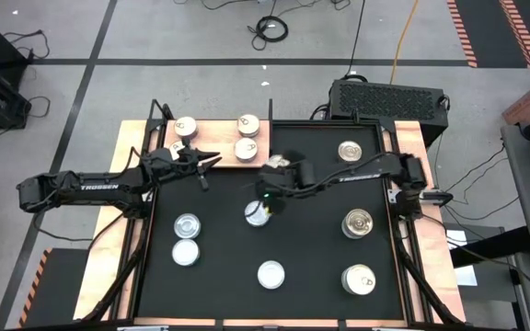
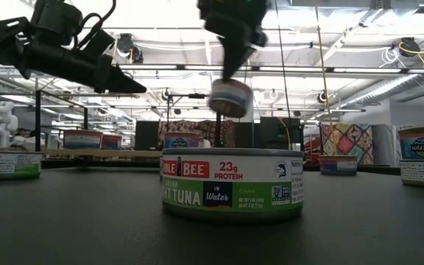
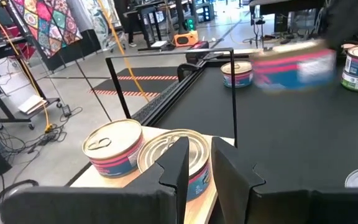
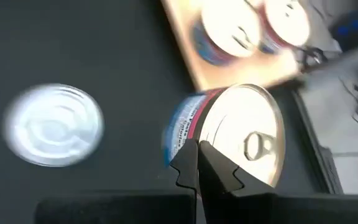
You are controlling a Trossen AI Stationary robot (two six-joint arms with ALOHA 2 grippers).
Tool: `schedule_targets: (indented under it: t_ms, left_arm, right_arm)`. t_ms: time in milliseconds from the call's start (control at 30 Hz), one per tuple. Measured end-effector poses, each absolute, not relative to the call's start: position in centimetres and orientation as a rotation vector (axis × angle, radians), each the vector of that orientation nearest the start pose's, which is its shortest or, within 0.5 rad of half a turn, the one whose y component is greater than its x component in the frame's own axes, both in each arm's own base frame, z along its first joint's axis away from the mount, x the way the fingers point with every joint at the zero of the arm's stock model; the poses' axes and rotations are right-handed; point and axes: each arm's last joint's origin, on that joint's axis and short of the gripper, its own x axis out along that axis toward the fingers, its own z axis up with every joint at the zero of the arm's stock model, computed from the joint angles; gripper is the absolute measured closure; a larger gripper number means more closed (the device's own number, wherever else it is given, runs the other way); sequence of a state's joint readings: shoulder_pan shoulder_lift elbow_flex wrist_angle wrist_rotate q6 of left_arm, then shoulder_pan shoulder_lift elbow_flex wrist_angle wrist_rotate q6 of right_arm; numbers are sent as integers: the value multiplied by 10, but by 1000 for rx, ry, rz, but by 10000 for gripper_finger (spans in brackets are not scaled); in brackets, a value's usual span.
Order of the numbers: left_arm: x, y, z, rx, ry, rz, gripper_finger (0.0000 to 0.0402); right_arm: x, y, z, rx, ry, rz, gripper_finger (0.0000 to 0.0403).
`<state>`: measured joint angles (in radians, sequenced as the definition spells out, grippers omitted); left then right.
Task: Stack canned seafood by type on shelf
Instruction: Put the blue-pink tuna can on the shelf
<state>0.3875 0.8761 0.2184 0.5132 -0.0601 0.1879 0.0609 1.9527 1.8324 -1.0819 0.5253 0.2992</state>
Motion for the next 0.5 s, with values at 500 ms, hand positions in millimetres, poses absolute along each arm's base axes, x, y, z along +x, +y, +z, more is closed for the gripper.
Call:
schedule_targets:
  t_ms: [500]
  left_arm:
    - [157, 80, 185, 118, 243, 496, 330]
  right_arm:
    - [474, 1, 280, -250, 1027, -448, 403]
